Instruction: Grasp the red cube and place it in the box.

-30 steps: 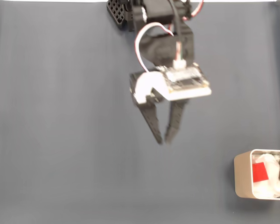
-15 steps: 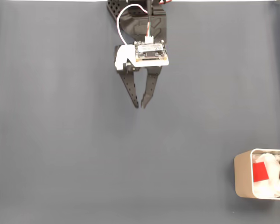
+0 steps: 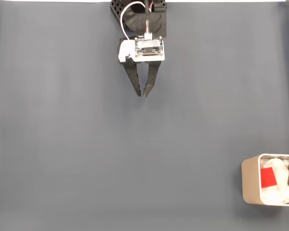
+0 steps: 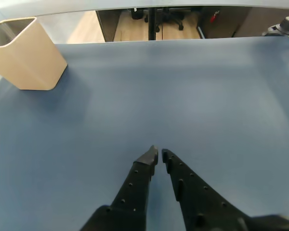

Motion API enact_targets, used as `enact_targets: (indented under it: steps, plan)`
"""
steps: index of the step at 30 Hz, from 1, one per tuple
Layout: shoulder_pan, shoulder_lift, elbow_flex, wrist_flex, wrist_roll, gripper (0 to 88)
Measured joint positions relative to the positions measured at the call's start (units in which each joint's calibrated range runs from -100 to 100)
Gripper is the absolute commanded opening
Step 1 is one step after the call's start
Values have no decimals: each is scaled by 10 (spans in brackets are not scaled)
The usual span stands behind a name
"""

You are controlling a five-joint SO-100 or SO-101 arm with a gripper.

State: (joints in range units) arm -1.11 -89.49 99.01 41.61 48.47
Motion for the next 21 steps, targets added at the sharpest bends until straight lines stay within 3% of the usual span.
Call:
enact_targets:
  steps: [10,21]
  plan:
    - [1,-95,0,267,0,0]
    - [1,-105,0,327,-4,0]
